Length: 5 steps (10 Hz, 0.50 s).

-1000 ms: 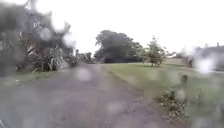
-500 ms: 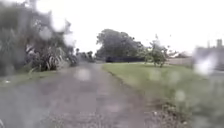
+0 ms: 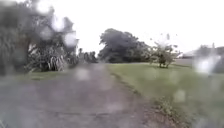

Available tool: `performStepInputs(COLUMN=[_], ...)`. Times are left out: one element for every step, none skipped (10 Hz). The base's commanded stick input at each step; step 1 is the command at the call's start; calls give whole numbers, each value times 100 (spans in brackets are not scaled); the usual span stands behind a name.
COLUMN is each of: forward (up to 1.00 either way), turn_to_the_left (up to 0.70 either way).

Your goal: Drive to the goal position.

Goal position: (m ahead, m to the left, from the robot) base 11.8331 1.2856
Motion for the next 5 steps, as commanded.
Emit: performStepInputs(forward=[100, 100, 100, 100, 100], turn_to_the_left=[0, 0, 0, 0, 0])
